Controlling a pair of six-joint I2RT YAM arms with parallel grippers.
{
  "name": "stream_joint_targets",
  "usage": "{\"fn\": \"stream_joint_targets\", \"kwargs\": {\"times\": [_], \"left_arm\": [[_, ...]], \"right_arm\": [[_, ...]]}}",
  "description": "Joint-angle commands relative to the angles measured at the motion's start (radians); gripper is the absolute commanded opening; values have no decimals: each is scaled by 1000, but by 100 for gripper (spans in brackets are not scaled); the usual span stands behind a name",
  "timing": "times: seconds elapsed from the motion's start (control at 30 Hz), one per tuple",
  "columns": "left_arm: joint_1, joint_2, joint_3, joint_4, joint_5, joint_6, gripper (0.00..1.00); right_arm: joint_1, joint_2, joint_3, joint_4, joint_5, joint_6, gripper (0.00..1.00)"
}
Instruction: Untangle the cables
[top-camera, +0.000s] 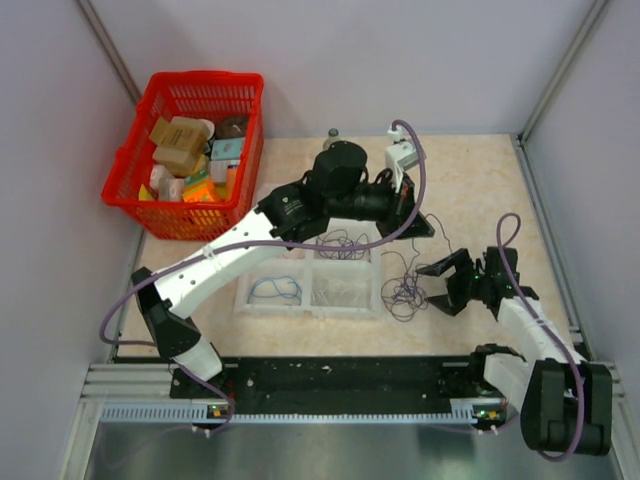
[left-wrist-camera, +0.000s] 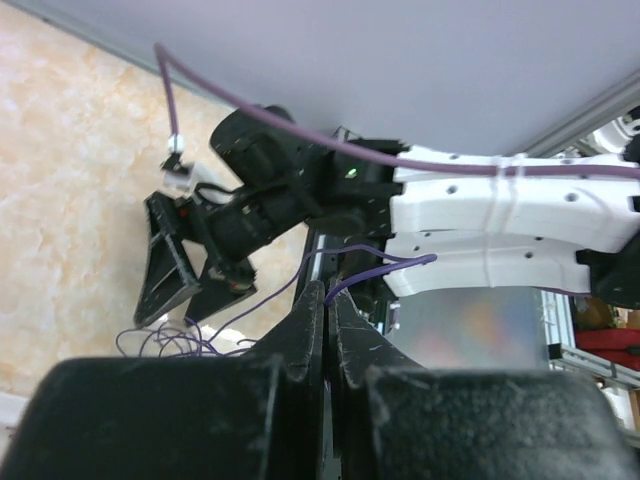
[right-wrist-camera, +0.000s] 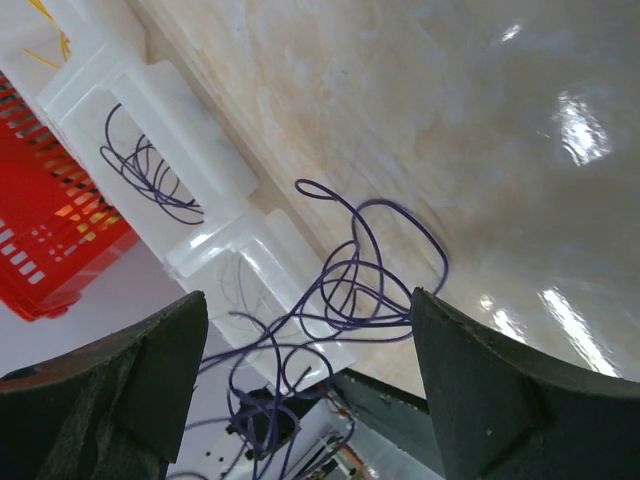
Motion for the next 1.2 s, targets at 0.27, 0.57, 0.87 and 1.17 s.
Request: {"fn": "stream_joint_targets", "kwargs": {"times": [0.27,0.57,0.87,1.17], "left_arm": [[-1,-2,149,112,74,-44,0],[-3,38,261,0,23,39,0],[-3,70,268,0,-3,82,0],[-3,108,296,16,31,59,0]], "right_arm": [[147,-84,-75,321,-114,313,82],[166,-225,207,-320,398,-147,88],[150,-179,255,-503,327,-4,99],[149,-274,85,-353,25,366,99]]}}
